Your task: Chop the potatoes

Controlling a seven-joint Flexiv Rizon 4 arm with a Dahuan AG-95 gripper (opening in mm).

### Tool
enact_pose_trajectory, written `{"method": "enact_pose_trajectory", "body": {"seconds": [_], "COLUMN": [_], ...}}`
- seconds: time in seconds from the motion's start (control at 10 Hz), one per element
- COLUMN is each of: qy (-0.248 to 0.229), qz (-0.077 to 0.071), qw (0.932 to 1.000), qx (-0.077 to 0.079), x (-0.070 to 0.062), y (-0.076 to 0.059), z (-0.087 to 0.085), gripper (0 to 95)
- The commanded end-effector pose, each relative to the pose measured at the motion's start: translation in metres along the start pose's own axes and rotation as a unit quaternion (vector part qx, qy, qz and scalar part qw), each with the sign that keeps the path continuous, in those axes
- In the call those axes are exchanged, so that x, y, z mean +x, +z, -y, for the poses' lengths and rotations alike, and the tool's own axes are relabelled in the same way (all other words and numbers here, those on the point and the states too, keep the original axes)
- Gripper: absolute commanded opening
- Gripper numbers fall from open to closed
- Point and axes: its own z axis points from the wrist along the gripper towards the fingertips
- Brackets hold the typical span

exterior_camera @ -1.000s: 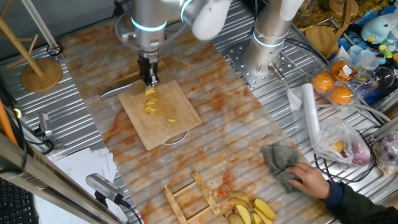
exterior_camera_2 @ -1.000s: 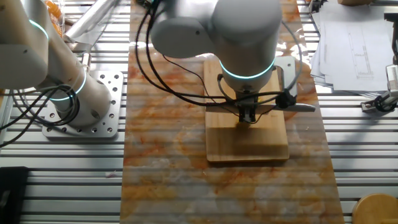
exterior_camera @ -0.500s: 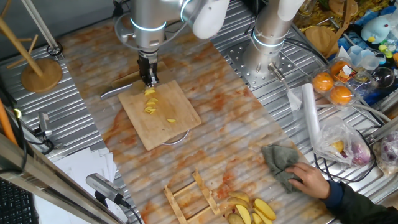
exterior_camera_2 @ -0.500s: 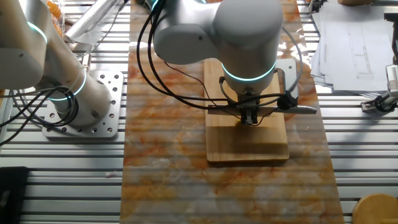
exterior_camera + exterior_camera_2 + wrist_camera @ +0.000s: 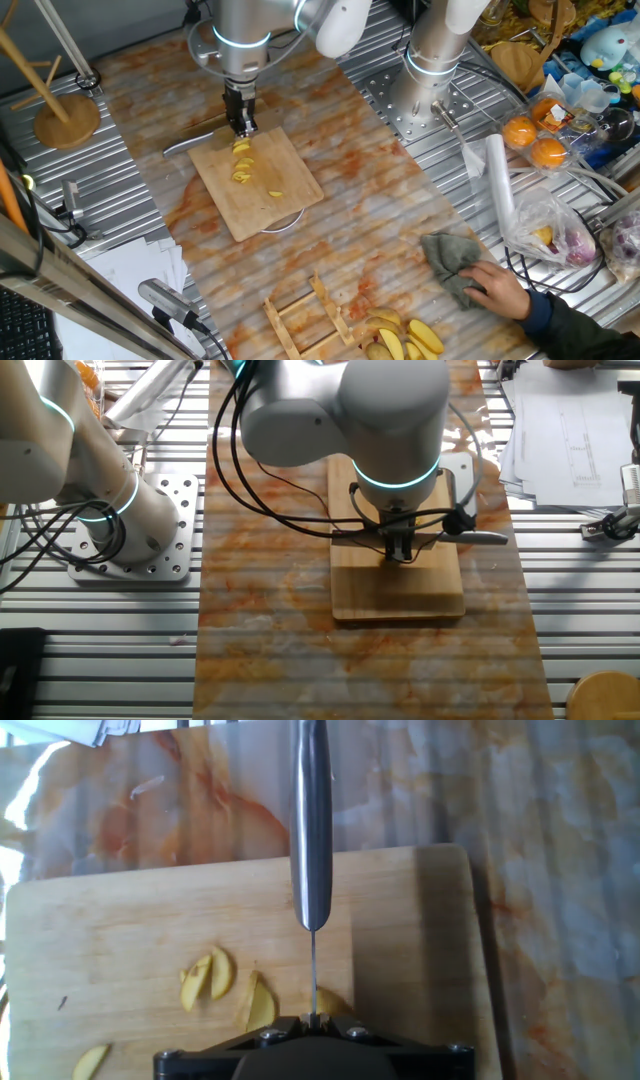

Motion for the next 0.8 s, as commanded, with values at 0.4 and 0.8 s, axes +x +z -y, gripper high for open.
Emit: {"method": "enact_pose_trajectory", "body": {"seconds": [0.4, 0.8], "qy": [0.000, 0.000], "qz": [0.001, 0.001], "qw": [1.0000, 1.0000], "qx": [0.003, 0.007], "x": [0.0004, 0.0000], "y": [0.0031, 0.0064], "z": [0.0006, 0.0012], "gripper": [0.0, 0.0]}}
